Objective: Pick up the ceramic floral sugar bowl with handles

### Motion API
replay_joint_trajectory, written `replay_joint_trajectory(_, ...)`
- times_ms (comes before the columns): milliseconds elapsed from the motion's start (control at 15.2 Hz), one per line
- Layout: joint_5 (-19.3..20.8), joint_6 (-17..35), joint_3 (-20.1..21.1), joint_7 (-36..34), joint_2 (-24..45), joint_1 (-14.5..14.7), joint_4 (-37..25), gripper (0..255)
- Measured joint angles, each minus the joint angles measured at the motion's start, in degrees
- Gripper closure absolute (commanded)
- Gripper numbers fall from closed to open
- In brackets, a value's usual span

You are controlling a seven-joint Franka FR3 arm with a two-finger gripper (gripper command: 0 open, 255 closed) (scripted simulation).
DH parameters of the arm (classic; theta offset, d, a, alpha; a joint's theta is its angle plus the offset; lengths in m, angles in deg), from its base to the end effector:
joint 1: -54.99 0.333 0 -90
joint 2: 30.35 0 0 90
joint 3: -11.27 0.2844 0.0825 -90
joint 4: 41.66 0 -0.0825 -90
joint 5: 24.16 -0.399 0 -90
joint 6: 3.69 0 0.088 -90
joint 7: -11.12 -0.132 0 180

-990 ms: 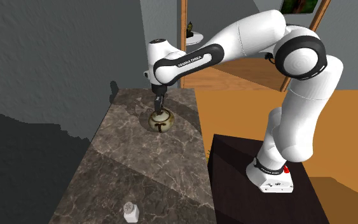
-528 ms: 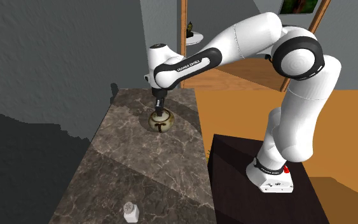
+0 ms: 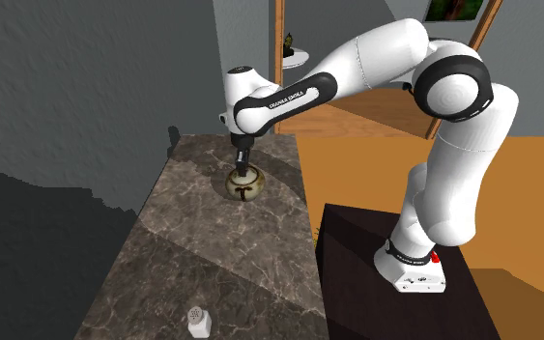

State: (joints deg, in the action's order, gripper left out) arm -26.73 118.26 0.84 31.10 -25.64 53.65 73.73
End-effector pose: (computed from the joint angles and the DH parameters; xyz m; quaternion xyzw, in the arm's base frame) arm 0.5728 -0.1157 0.3526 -0.9980 -0.0605 -0.0195 0.0067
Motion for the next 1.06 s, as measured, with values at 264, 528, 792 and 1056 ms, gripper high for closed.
replay_joint_trajectory(264,0.22,-2.1,-0.03,-0.14,-0.7,0.0,-1.27,255)
replay_joint_trajectory(528,0.52,-4.95,-0.05,-0.36,-1.83,0.02,-3.01,255)
replay_joint_trajectory(792,0.68,-8.04,-0.03,-0.57,-2.35,0.06,-5.59,255)
replay_joint_trajectory(1056,0.8,-10.7,-0.06,-0.65,-2.83,0.04,-7.78,255)
